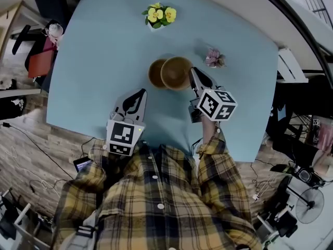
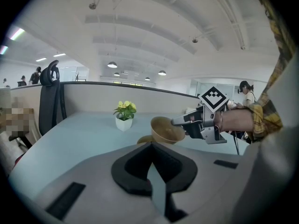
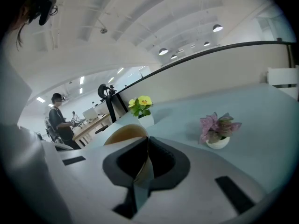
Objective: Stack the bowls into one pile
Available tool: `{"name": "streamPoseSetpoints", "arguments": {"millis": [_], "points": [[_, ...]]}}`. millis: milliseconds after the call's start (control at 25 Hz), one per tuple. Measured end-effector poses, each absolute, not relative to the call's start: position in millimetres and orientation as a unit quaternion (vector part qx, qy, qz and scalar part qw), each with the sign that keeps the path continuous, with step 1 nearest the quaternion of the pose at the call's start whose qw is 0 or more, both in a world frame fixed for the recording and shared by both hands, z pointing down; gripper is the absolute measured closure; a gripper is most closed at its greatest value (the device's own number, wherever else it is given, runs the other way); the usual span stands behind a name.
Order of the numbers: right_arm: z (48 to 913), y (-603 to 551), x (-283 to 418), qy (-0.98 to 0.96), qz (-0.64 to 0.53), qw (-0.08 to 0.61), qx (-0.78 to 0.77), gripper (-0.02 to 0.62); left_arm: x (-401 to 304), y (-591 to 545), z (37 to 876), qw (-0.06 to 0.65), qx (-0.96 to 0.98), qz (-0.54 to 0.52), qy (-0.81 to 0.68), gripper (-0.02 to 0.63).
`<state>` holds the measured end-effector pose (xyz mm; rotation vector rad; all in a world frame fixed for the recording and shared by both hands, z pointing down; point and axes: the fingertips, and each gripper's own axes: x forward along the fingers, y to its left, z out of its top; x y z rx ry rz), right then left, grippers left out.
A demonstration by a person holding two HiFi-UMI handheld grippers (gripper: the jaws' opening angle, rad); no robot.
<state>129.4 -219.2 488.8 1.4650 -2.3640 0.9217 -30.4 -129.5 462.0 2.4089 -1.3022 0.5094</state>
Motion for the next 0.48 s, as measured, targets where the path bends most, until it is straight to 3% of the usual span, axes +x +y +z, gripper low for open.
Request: {"name": "streamPoseSetpoints", "arguments": {"millis": [480], "points": [[514,-228,84,-0.823,0.305,0.162,0.452,0.578,-41,-137,469,0.186,0.843,0.186,-0.469,0.615]]}}
